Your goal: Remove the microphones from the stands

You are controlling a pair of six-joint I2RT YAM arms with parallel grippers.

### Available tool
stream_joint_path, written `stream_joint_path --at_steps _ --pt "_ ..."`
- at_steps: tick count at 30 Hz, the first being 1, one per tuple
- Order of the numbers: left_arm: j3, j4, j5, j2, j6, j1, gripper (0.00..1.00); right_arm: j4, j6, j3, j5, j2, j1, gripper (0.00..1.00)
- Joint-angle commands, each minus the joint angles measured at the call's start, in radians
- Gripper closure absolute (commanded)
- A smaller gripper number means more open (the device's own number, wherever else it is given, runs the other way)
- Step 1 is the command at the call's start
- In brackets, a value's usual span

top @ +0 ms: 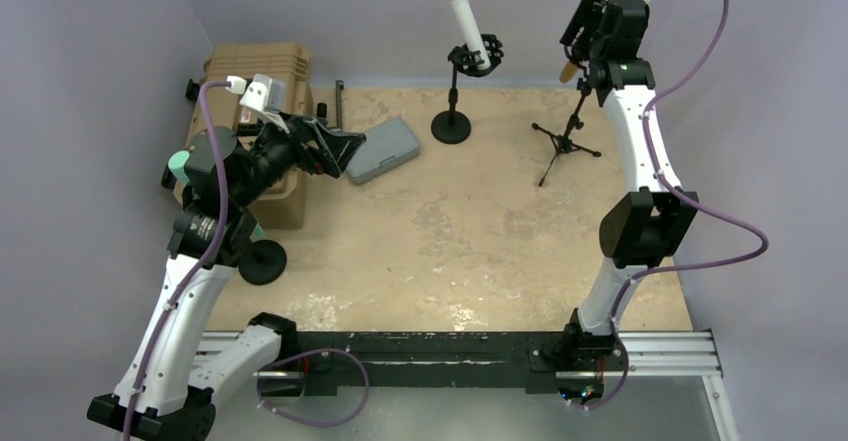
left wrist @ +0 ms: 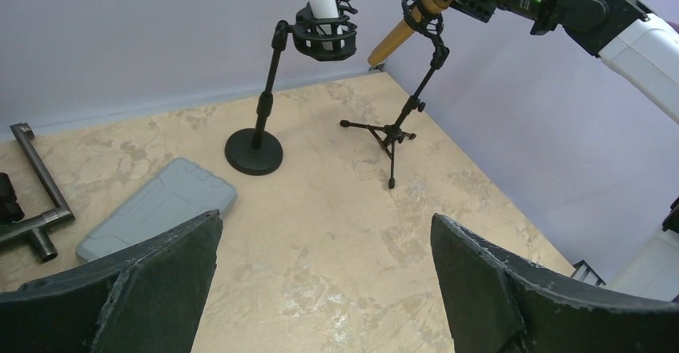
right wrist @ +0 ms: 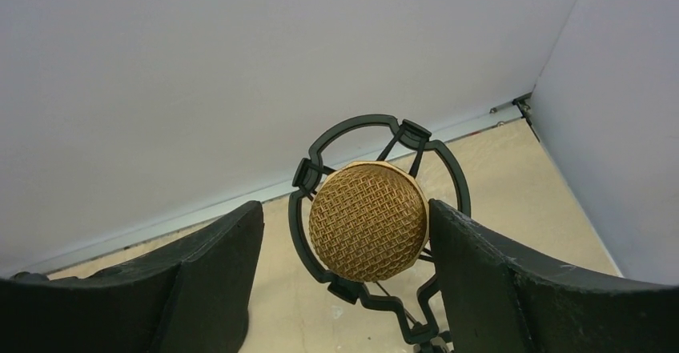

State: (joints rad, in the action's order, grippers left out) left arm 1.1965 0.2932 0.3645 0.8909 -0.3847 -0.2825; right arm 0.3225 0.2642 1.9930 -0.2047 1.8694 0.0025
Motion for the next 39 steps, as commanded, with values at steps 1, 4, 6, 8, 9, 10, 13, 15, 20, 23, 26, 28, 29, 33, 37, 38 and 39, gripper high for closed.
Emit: stream_joint_path --at_steps 1,4,6,8,9,10,13,15,20,23,26,28,29,33,37,38,39 --pt "0.001 -0.049 0.022 0.005 -0.02 0.002 0.0 -0.015 -0.016 0.058 -0.036 0.014 0.001 0.28" --pt "0.0 -0.049 0.023 0.008 -0.021 0.002 0.0 -0.025 -0.021 0.045 -0.045 0.013 0.001 0.29" --pt "0.0 -0.049 0.024 0.01 -0.023 0.002 0.0 -0.022 -0.027 0.044 -0.056 0.016 0.0 0.31" --pt "-0.001 -0.049 0.025 0.011 -0.023 0.002 0.0 -0.019 -0.031 0.043 -0.065 0.02 0.0 0.31" --pt "-0.001 -0.05 0.025 0.012 -0.024 0.002 0.0 -0.018 -0.034 0.041 -0.068 0.02 0.001 0.31" --pt "-0.001 -0.05 0.025 0.012 -0.025 0.003 0.0 -0.019 -0.038 0.041 -0.068 0.021 0.0 0.32" --pt "-0.001 -0.051 0.027 0.013 -0.025 0.003 0.0 -0.018 -0.048 0.046 -0.075 0.023 0.0 0.34" --pt "-0.002 -0.051 0.027 0.013 -0.026 0.003 0.0 -0.016 -0.054 0.053 -0.078 0.023 0.0 0.39" --pt "-0.001 -0.05 0.027 0.013 -0.026 0.002 0.0 0.013 -0.063 0.1 -0.087 0.035 0.001 0.61" --pt "-0.002 -0.051 0.027 0.014 -0.027 0.002 0.0 0.034 -0.071 0.137 -0.089 0.027 0.001 0.74" --pt "-0.002 -0.052 0.032 0.013 -0.031 0.002 0.0 0.049 -0.078 0.155 -0.118 0.0 0.0 0.81" --pt "-0.003 -0.053 0.032 0.015 -0.031 0.002 0.0 0.057 -0.08 0.157 -0.127 -0.026 0.0 0.83" --pt "-0.002 -0.052 0.032 0.014 -0.032 0.002 0.0 0.062 -0.082 0.158 -0.132 -0.041 0.0 0.84" --pt "-0.003 -0.056 0.039 0.017 -0.038 0.002 0.0 0.085 -0.095 0.164 -0.144 -0.098 0.0 0.85" --pt "-0.005 -0.061 0.047 0.02 -0.046 0.0 0.0 0.092 -0.102 0.139 -0.137 -0.173 0.001 0.86" --pt "-0.005 -0.061 0.047 0.02 -0.045 -0.001 0.0 0.083 -0.102 0.125 -0.132 -0.193 0.0 0.86" --pt "-0.004 -0.061 0.045 0.021 -0.044 -0.002 0.0 0.075 -0.1 0.113 -0.123 -0.209 0.001 0.86"
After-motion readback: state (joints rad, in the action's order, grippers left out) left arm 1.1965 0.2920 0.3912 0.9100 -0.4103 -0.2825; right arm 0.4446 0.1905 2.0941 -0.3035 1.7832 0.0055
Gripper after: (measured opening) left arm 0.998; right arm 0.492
